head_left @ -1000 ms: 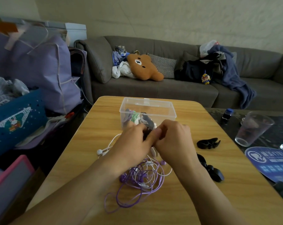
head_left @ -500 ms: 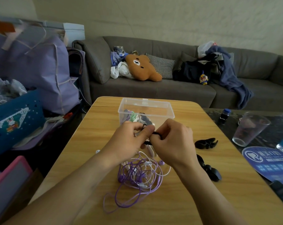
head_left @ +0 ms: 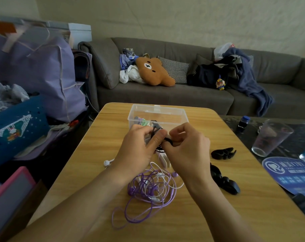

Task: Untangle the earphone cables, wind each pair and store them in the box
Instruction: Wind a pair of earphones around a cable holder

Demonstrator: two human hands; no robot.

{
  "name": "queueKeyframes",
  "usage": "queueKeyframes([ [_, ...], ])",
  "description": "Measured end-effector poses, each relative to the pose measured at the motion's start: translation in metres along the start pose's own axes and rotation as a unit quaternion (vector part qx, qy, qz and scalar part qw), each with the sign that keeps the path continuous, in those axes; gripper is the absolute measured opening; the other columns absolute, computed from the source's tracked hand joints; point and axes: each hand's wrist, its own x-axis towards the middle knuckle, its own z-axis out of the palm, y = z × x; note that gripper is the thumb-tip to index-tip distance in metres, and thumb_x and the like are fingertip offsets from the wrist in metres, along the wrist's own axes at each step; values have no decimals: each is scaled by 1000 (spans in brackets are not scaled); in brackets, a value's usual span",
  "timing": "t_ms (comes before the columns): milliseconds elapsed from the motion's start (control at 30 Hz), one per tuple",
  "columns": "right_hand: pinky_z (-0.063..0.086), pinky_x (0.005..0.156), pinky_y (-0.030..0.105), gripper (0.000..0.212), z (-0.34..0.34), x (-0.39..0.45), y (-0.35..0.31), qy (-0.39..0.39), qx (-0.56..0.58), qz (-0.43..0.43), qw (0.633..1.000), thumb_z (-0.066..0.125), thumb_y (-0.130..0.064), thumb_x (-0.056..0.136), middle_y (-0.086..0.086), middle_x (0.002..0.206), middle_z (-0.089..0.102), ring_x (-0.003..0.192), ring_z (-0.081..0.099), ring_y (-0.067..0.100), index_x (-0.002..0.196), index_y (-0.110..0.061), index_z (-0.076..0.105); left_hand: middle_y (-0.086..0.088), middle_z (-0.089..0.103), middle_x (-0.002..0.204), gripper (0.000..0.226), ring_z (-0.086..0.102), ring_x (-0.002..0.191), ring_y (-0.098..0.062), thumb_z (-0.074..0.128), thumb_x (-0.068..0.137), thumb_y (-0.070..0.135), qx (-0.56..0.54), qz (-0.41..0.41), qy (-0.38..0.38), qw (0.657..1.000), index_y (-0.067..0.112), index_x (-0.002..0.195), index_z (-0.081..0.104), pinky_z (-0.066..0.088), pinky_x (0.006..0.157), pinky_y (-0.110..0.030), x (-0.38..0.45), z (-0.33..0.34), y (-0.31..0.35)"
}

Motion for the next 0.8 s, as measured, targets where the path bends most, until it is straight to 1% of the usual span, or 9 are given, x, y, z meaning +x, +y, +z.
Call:
queueKeyframes([
  [100, 52, 59, 7, 22, -4, 1, 0, -34, 34, -2, 999, 81, -10, 79, -15, 75, 69, 71, 67, -8, 99, -16, 73, 0, 52, 102, 52, 60, 90, -11, 46, 80, 66, 22, 1, 23, 999, 21, 96, 68, 57, 79, -37, -1, -1, 0],
  [200, 56, 63, 13, 18, -7, 5, 1, -66, 52, 11, 996, 82, -16, 80, -10, 78, 74, 70, 70, -4, 97, -18, 78, 3, 51, 104, 44, 59, 92, -8, 49, 80, 62, 19, 0, 34, 999, 24, 94, 66, 56, 78, -22, -1, -3, 1],
  [300, 59, 64, 20, 16, -6, 5, 4, -88, 43, 16, 995, 78, -15, 83, -6, 80, 77, 69, 71, -1, 99, -19, 80, 5, 49, 102, 40, 54, 93, 1, 51, 77, 61, 37, 10, 51, 998, 27, 93, 65, 44, 77, -6, 1, -3, 1],
  [433, 63, 73, 31, 18, -2, 5, 6, -92, 93, 36, 991, 76, -6, 83, -3, 81, 78, 74, 74, 6, 97, -16, 80, 5, 49, 103, 36, 53, 92, 0, 59, 81, 55, 51, 14, 64, 997, 23, 95, 67, 43, 76, -6, 2, -1, 0],
  [533, 62, 75, 31, 17, -4, 7, 6, -103, 163, 54, 980, 80, -2, 79, 3, 81, 78, 76, 76, 13, 96, -9, 79, 5, 52, 105, 44, 54, 94, 2, 56, 80, 59, 58, 22, 70, 996, 20, 97, 71, 44, 76, -6, 3, -4, 1],
  [600, 62, 74, 28, 19, -9, 8, 5, -125, 209, 57, 968, 81, 0, 77, 8, 81, 78, 76, 76, 19, 96, -3, 78, 5, 55, 103, 52, 55, 93, 3, 50, 79, 63, 52, 29, 69, 996, 20, 94, 74, 49, 75, -12, 4, -8, 3],
  [700, 61, 71, 26, 19, -15, 9, 5, -166, 229, 55, 958, 81, -1, 75, 10, 80, 77, 75, 76, 23, 93, 1, 76, 4, 64, 92, 47, 63, 79, -5, 50, 82, 60, 44, 3, 31, 999, 19, 86, 73, 56, 70, -28, 4, -16, 7],
  [767, 59, 68, 23, 18, -19, 12, 6, -188, 205, 41, 960, 80, -4, 77, 8, 79, 77, 73, 76, 22, 94, -1, 77, -3, 70, 80, 47, 66, 61, -10, 53, 83, 58, -29, -65, -52, 996, 15, 90, 72, 57, 60, -31, 5, -24, 11],
  [800, 58, 67, 22, 17, -21, 13, 7, -198, 191, 29, 961, 78, -6, 78, 7, 79, 78, 72, 76, 21, 95, -3, 77, -9, 69, 76, 49, 62, 54, -11, 55, 82, 56, -74, -100, -105, 987, 12, 95, 71, 53, 55, -29, 5, -29, 11],
])
